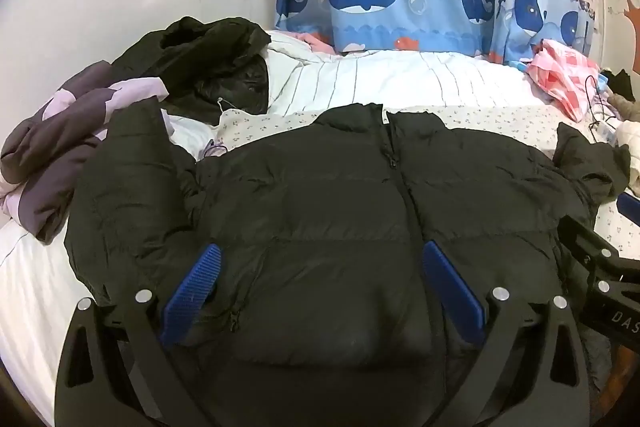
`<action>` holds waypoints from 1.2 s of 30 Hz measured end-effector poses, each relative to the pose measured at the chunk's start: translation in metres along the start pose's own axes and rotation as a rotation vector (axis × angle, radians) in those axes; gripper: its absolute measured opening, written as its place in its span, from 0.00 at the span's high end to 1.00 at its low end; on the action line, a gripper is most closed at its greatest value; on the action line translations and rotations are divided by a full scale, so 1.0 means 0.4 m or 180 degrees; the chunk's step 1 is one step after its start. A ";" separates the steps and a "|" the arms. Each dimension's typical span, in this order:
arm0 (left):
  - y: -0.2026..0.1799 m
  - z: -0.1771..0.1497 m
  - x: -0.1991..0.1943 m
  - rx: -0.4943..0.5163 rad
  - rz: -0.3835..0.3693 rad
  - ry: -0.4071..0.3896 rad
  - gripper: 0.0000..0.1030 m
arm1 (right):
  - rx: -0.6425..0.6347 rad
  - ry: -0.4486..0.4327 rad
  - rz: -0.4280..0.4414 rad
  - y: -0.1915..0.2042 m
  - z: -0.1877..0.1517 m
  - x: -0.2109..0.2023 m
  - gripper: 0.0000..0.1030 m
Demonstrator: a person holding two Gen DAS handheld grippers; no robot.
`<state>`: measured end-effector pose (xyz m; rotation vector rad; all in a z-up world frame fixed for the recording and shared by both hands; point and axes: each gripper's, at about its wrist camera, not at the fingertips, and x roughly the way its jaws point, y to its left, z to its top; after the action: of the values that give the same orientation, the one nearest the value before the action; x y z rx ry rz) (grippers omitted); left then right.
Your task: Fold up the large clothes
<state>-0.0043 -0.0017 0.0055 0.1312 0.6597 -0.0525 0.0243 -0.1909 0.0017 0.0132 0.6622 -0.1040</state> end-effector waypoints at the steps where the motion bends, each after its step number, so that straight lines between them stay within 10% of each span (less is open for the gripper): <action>1: 0.001 0.000 0.001 -0.0005 0.0007 0.0005 0.06 | 0.0006 0.0010 0.0012 -0.005 0.003 0.000 0.06; 36: 0.006 -0.014 0.038 0.0006 0.0026 0.0148 0.06 | 0.0048 0.0167 0.0079 -0.043 -0.015 0.013 0.06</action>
<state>0.0045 0.0015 -0.0078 0.1374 0.7054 -0.0423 0.0230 -0.2083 -0.0060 0.0387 0.7134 -0.0850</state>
